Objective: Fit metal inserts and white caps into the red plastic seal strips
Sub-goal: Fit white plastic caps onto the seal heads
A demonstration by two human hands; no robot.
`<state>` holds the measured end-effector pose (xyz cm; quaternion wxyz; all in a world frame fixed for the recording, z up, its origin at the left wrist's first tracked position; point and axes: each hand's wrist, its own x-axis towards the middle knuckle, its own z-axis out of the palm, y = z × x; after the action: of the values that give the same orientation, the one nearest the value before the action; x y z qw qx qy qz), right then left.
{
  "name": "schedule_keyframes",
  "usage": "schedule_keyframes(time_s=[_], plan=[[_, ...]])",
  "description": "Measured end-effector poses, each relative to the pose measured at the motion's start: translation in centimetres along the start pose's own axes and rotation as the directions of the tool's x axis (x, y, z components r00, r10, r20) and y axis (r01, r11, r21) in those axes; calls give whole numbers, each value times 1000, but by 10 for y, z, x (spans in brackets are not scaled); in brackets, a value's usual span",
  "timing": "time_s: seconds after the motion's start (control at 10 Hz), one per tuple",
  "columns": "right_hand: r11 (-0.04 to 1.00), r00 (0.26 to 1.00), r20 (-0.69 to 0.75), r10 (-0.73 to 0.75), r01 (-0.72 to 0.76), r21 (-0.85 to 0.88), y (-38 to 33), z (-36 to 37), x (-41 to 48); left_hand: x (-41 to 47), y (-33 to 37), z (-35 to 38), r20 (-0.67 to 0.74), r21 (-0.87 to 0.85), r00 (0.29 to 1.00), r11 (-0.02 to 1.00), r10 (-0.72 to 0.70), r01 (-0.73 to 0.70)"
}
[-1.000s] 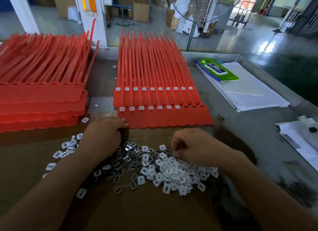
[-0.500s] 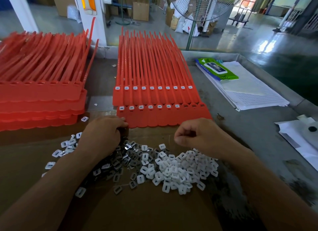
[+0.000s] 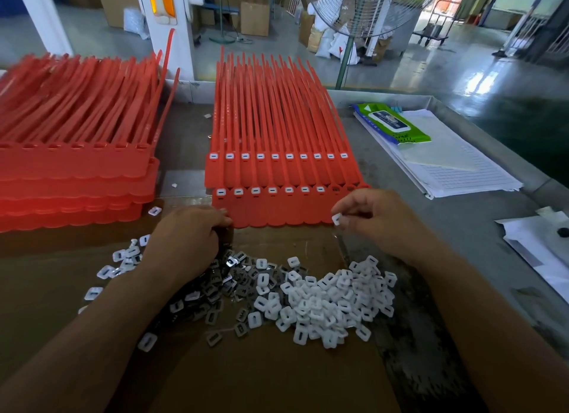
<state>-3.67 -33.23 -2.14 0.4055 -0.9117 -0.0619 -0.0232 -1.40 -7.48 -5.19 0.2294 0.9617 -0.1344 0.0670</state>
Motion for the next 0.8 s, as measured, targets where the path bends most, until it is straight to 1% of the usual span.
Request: schedule_keyframes(time_s=[0.1,0.2,0.3,0.4,0.5,0.8], plan=[[1000,1000,-22,22,-21,23,1,-5,5,0,-1,0,1,1,1000,1000,4,-4],[998,996,-65,67,-67,10,2,-9,13,0,-1,0,0,5,1000,1000,4,-4],[995,988,-138,62,-71,-65,4,-13,21,1,0,0,6,3,1000,1000,-1,1],[991,977,-200,71,-91,-93,8,-15,32,0,0,0,6,-3,1000,1000,-5,5],[987,968,-233,91,-118,-107,13,-14,44,1,-1,1,4,-10,1000,1000,-12,12],[970,974,-204,94,-136,-200,25,-1,63,1,-1,2,-8,-15,1000,1000,-8,8]])
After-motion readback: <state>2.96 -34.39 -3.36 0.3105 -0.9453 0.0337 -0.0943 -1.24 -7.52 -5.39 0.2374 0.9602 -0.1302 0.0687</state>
